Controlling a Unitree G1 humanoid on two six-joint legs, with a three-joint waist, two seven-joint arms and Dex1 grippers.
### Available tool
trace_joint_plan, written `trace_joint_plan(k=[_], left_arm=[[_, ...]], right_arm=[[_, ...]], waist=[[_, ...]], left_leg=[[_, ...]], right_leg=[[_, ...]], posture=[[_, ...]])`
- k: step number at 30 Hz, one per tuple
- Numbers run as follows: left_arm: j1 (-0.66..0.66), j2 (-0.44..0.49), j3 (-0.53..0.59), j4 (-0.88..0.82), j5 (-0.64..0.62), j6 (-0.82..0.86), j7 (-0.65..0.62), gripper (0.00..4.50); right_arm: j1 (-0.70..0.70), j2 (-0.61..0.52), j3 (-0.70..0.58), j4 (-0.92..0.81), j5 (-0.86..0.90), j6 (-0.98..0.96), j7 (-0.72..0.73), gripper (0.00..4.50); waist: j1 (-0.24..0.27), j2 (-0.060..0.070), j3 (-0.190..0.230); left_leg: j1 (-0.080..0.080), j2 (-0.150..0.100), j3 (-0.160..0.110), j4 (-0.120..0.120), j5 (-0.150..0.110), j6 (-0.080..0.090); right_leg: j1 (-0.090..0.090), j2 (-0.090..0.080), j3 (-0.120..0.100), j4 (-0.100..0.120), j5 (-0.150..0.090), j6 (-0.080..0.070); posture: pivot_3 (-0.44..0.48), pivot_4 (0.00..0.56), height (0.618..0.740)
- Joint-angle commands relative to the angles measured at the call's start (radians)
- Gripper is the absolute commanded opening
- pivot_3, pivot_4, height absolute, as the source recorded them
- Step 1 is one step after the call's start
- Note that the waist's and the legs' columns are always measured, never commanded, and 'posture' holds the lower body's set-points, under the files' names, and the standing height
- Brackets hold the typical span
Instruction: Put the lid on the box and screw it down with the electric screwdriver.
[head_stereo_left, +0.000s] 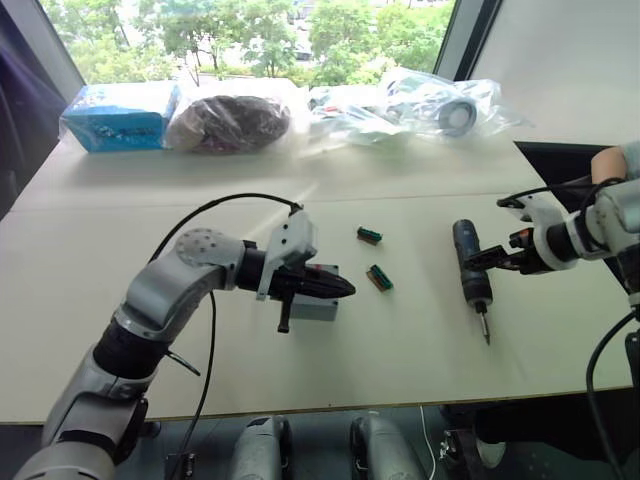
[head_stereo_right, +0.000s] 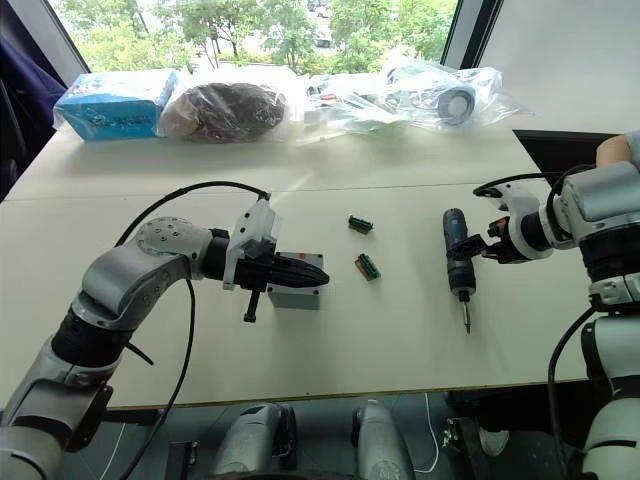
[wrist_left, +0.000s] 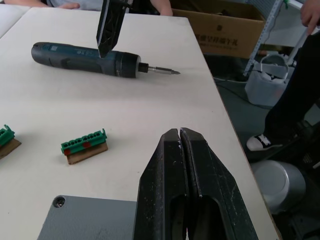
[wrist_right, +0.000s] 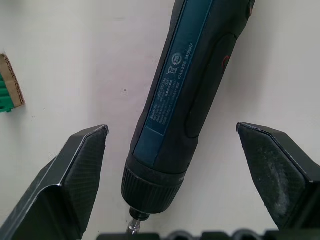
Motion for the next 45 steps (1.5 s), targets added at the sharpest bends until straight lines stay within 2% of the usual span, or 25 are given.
trace_joint_plan(k=[1,6,13,17,22,26,30,32,34,36,38,40,42,45], left_arm=[[0.013,0.002,0.018,-0.047,-0.012,0.014,0.024,0.00],[0.033,0.004,0.028,-0.061,-0.015,0.025,0.049,0.00],[0.047,-0.002,0.029,-0.063,-0.014,0.021,0.075,0.00],[0.061,0.005,0.037,-0.058,-0.008,0.019,0.089,0.00],[0.074,0.011,0.047,-0.053,-0.010,0.020,0.098,0.00],[0.076,0.017,0.061,-0.023,-0.006,0.012,0.096,0.00],[0.065,0.036,0.101,0.024,-0.006,0.010,0.096,0.00],[0.053,0.064,0.143,0.050,-0.019,0.024,0.091,0.00],[0.046,0.084,0.169,0.064,-0.033,0.036,0.085,0.00],[0.043,0.098,0.191,0.074,-0.047,0.052,0.083,0.00],[0.043,0.105,0.211,0.082,-0.058,0.076,0.091,0.00],[0.048,0.111,0.226,0.094,-0.061,0.095,0.104,0.00],[0.050,0.105,0.237,0.105,-0.065,0.113,0.123,0.00],[0.052,0.095,0.224,0.108,-0.056,0.114,0.137,0.00]], right_arm=[[-0.043,-0.001,0.060,0.040,-0.052,-0.049,0.087,4.38],[-0.052,0.010,0.153,0.051,-0.107,-0.084,0.192,4.38],[-0.020,0.067,0.219,0.091,-0.195,-0.138,0.242,4.38],[0.011,0.092,0.230,0.079,-0.236,-0.152,0.247,3.45],[0.017,0.119,0.196,0.108,-0.280,-0.160,0.232,1.84],[0.002,0.137,0.110,0.151,-0.295,-0.173,0.179,1.84],[-0.095,0.181,-0.124,0.233,-0.271,-0.298,0.045,1.84],[-0.106,0.212,-0.360,0.123,-0.173,-0.434,-0.044,1.84],[-0.068,0.259,-0.541,-0.012,-0.094,-0.534,-0.114,1.84],[0.017,0.341,-0.680,-0.212,-0.023,-0.638,-0.184,1.84],[0.087,0.433,-0.791,-0.409,0.079,-0.624,-0.248,1.84],[0.149,0.552,-0.851,-0.599,0.198,-0.574,-0.332,1.84],[0.218,0.639,-0.843,-0.743,0.235,-0.602,-0.395,1.84],[0.343,0.752,-0.747,-0.894,0.243,-0.641,-0.447,1.84]], waist=[[0.000,0.000,0.000],[0.002,0.000,0.000],[0.000,0.000,0.000],[0.000,-0.003,-0.002],[-0.001,-0.005,-0.003],[-0.002,-0.007,-0.004],[-0.010,-0.007,-0.004],[-0.009,-0.003,-0.001],[-0.010,0.003,0.002],[-0.002,0.003,0.003],[0.007,0.003,0.002],[0.015,0.003,0.002],[0.019,0.002,0.002],[0.022,0.002,0.002]], left_leg=[[0.000,0.000,0.000,0.000,0.000,0.000],[0.000,0.000,0.000,0.000,0.000,0.000],[0.000,0.000,0.000,0.000,0.000,0.000],[0.002,0.000,0.000,0.001,0.000,0.000],[0.003,0.001,0.000,0.001,0.000,0.000],[0.005,0.001,0.000,0.001,0.000,0.000],[0.007,0.001,0.001,0.001,0.000,0.000],[0.007,0.001,0.002,0.001,0.000,0.000],[0.003,0.001,0.005,0.000,0.000,-0.001],[-0.002,0.001,0.006,-0.001,0.003,-0.005],[-0.002,0.002,0.004,-0.004,0.007,-0.011],[-0.003,0.003,0.004,-0.005,0.007,-0.012],[-0.003,0.002,0.004,-0.004,0.007,-0.012],[-0.002,0.001,0.004,0.000,0.005,-0.008]], right_leg=[[0.000,0.000,0.000,0.000,0.000,0.000],[0.000,0.000,0.000,0.000,0.000,0.000],[0.000,0.000,0.000,0.001,0.000,0.000],[0.002,0.000,0.000,0.001,0.000,0.000],[0.003,0.000,-0.001,0.001,0.000,0.000],[0.005,0.000,-0.001,0.000,0.000,0.000],[0.006,0.000,0.001,0.000,0.000,0.000],[0.005,0.000,0.002,0.001,0.000,0.000],[-0.002,0.000,0.005,0.003,0.001,0.000],[-0.009,0.001,0.006,0.007,0.001,0.001],[-0.008,0.003,0.004,0.004,0.000,0.002],[-0.007,0.003,0.001,0.003,-0.002,0.002],[-0.005,0.002,0.001,0.002,-0.002,0.002],[-0.003,0.000,0.001,0.003,0.000,0.002]], posture=[[0.000,0.150,0.740],[0.000,0.150,0.740],[0.000,0.150,0.740],[0.000,0.150,0.740],[0.000,0.150,0.740],[0.000,0.150,0.740],[0.000,0.150,0.740],[0.000,0.150,0.740],[0.000,0.150,0.740],[0.000,0.150,0.740],[0.000,0.150,0.740],[0.000,0.150,0.740],[0.000,0.150,0.740],[0.000,0.150,0.740]])
